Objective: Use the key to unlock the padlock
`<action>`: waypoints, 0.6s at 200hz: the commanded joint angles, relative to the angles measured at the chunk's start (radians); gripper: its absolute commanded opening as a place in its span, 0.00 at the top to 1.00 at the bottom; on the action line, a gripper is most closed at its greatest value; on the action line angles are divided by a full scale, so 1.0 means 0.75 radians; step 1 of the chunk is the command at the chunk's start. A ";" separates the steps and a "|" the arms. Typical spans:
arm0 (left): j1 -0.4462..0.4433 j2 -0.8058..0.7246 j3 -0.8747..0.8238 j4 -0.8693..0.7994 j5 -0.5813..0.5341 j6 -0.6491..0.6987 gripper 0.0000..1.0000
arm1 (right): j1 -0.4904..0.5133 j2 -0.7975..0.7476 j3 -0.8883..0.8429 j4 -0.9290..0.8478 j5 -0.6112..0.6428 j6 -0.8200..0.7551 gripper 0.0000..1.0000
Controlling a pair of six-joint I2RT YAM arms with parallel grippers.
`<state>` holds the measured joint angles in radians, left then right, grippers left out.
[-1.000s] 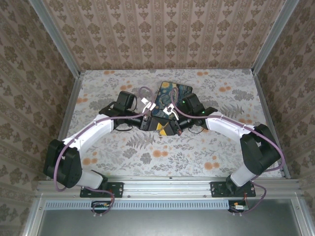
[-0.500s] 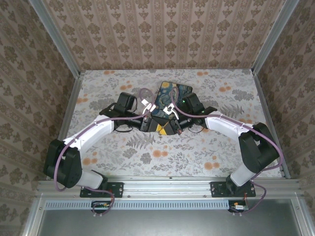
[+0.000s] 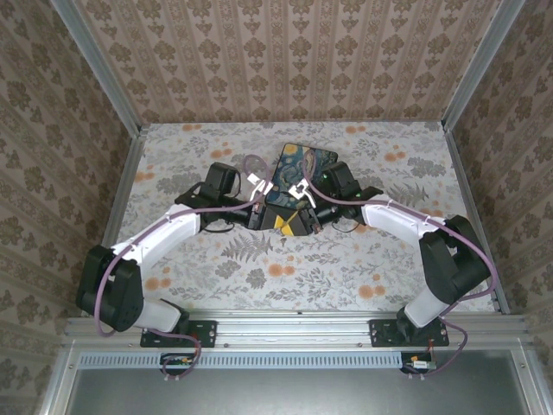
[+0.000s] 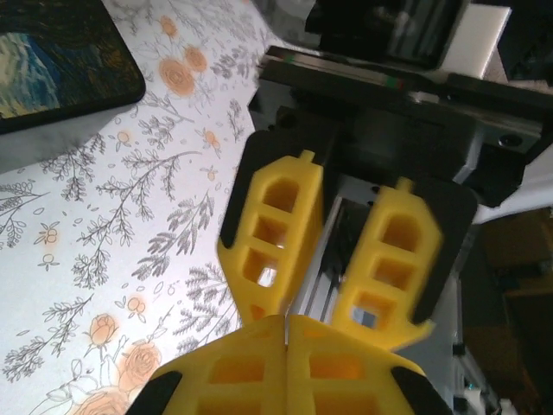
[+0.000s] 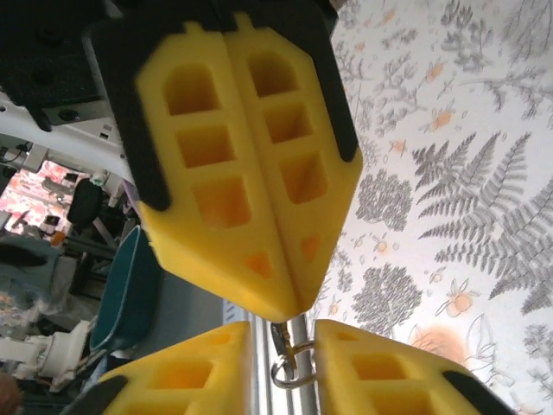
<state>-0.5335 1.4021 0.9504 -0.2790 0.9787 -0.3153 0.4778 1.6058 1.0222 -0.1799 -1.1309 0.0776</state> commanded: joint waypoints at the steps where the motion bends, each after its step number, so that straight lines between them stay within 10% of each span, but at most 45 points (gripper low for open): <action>1: 0.042 -0.046 -0.059 0.209 -0.072 -0.207 1.00 | -0.027 -0.015 -0.032 0.127 0.015 0.087 0.65; 120: 0.139 -0.089 -0.164 0.676 -0.227 -0.670 1.00 | -0.017 0.000 -0.318 1.231 0.510 1.086 0.50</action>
<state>-0.4358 1.3472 0.8413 0.1509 0.8204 -0.7578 0.4561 1.5887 0.7940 0.5831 -0.8223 0.7605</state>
